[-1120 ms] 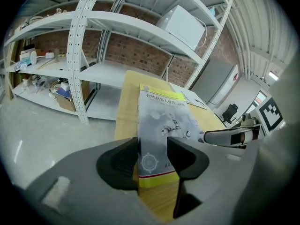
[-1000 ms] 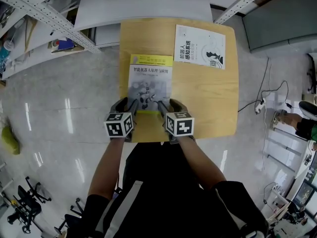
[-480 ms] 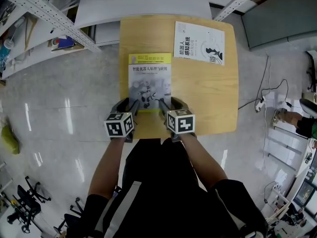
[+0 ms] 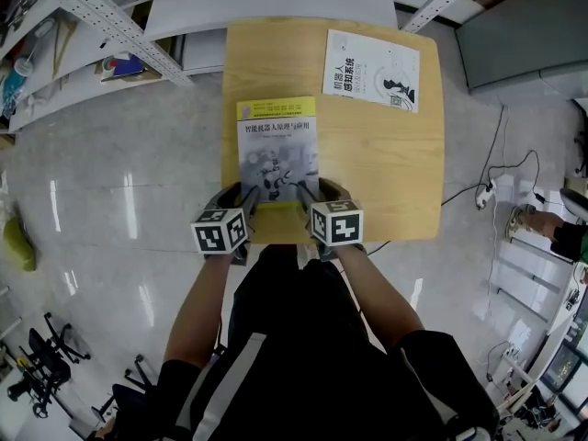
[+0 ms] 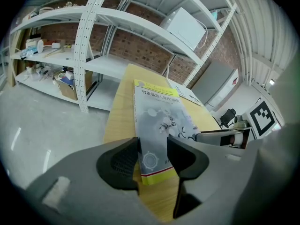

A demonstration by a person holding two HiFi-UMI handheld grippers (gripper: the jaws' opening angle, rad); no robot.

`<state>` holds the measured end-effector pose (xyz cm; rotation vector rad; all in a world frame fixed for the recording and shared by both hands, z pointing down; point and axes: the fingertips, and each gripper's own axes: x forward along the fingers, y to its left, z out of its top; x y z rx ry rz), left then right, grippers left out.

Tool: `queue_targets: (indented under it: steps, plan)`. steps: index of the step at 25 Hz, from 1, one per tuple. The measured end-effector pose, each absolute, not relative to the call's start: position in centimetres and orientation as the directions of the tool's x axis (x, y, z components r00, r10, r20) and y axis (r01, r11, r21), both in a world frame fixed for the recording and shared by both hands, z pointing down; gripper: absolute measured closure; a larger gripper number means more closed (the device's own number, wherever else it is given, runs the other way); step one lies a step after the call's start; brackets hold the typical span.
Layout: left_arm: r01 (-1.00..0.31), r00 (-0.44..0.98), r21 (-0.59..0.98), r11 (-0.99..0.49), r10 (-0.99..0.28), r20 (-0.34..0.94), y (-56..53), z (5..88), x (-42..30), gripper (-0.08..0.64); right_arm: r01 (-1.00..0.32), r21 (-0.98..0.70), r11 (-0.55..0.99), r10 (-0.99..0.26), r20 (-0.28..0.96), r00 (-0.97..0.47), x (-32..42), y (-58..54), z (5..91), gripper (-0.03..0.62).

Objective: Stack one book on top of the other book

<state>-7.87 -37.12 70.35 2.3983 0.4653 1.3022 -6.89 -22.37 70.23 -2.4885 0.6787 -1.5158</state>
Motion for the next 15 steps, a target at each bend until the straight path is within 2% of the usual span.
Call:
queue_targets:
  steps: [15]
  plan:
    - [0.057, 0.544, 0.439, -0.896, 0.397, 0.739, -36.8, 70.2, -12.3, 0.36, -0.337, -0.372, -0.865, -0.476, 0.823, 0.312, -12.0, -21.2, 70.1, 0.411]
